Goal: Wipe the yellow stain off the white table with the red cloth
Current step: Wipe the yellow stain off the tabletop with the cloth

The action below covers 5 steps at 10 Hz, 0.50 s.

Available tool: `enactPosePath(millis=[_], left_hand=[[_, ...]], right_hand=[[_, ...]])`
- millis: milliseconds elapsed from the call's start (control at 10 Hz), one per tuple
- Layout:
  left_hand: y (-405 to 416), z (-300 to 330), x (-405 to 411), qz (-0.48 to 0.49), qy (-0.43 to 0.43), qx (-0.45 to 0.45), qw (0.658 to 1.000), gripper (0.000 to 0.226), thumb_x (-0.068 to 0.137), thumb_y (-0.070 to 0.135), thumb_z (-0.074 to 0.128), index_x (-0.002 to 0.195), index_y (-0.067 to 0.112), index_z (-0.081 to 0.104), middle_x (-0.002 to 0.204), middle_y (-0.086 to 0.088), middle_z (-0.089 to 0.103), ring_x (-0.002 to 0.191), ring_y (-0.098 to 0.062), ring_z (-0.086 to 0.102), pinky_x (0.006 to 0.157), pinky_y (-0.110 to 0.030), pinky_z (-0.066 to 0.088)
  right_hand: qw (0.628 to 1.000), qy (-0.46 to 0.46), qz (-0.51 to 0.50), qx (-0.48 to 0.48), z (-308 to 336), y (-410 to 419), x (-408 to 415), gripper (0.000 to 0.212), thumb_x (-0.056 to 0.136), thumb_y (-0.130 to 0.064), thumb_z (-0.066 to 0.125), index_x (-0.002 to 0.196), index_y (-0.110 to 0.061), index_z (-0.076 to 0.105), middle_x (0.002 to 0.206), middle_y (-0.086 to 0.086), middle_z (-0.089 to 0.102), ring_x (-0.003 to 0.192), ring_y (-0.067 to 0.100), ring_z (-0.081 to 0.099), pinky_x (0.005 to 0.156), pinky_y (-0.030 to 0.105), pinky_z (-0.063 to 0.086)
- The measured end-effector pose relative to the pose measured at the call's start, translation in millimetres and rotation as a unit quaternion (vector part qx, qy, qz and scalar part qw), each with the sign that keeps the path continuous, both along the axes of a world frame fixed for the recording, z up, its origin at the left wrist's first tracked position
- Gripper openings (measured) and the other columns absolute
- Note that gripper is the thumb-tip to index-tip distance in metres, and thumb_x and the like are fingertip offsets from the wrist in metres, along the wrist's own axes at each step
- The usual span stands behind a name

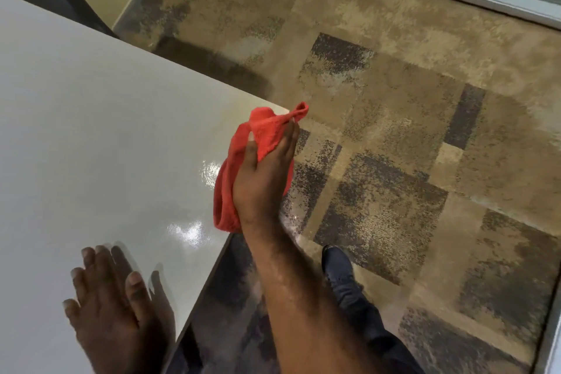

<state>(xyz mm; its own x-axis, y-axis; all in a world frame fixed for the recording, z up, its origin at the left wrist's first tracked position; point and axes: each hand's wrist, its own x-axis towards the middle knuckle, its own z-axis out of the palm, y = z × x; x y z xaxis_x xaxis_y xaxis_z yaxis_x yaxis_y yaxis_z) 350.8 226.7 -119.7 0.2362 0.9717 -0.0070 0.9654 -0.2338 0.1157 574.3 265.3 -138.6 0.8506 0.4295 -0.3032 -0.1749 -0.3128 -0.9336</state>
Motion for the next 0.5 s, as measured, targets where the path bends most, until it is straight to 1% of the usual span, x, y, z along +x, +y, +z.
enactPosePath(millis=[100, 200, 300, 400, 500], left_hand=[[-2, -4, -4, 0.004, 0.028, -0.007, 1.0, 0.057, 0.091, 0.033, 0.031, 0.125, -0.008, 0.049, 0.132, -0.031, 0.047, 0.122, -0.052, 0.043, 0.089, -0.074, 0.038], [-3, -7, -13, 0.016, 0.025, -0.004, 1.0, 0.058, 0.094, 0.037, 0.027, 0.125, -0.008, 0.048, 0.134, -0.03, 0.046, 0.124, -0.051, 0.042, 0.091, -0.075, 0.037], [-7, -9, -10, 0.028, 0.027, 0.004, 0.999, 0.059, 0.095, 0.035, 0.031, 0.132, -0.009, 0.044, 0.141, -0.03, 0.043, 0.13, -0.049, 0.038, 0.099, -0.069, 0.033], [-9, -8, -6, 0.044, 0.028, -0.007, 0.999, 0.06, 0.096, 0.031, 0.039, 0.146, -0.003, 0.037, 0.155, -0.023, 0.033, 0.144, -0.041, 0.026, 0.111, -0.056, 0.02], [-10, -8, -7, 0.047, -0.009, -0.032, 0.998, 0.061, 0.096, 0.033, 0.033, 0.14, -0.008, 0.041, 0.15, -0.027, 0.037, 0.14, -0.045, 0.03, 0.109, -0.063, 0.023]], right_hand=[[1.0, -0.015, 0.023, -0.004, 3, -23, -37, 0.071, 0.1, -0.029, 0.051, 0.156, -0.014, 0.01, 0.165, 0.003, 0.007, 0.151, 0.015, 0.011, 0.122, 0.038, 0.022], [0.999, 0.004, 0.046, 0.015, 1, -37, -61, 0.072, 0.099, -0.029, 0.051, 0.155, -0.02, 0.006, 0.165, -0.001, 0.002, 0.152, 0.014, 0.01, 0.121, 0.043, 0.024], [0.999, 0.02, 0.026, 0.032, 3, -24, -39, 0.071, 0.099, -0.025, 0.052, 0.154, -0.014, 0.011, 0.164, 0.005, 0.008, 0.151, 0.019, 0.015, 0.12, 0.047, 0.025], [0.998, 0.029, -0.021, 0.056, 3, 2, 8, 0.066, 0.099, -0.025, 0.05, 0.154, -0.009, 0.017, 0.162, 0.013, 0.02, 0.149, 0.025, 0.023, 0.118, 0.048, 0.028], [0.998, 0.037, -0.026, 0.048, 2, 8, 21, 0.064, 0.099, -0.024, 0.052, 0.153, -0.008, 0.021, 0.159, 0.014, 0.026, 0.146, 0.028, 0.029, 0.116, 0.049, 0.032]])
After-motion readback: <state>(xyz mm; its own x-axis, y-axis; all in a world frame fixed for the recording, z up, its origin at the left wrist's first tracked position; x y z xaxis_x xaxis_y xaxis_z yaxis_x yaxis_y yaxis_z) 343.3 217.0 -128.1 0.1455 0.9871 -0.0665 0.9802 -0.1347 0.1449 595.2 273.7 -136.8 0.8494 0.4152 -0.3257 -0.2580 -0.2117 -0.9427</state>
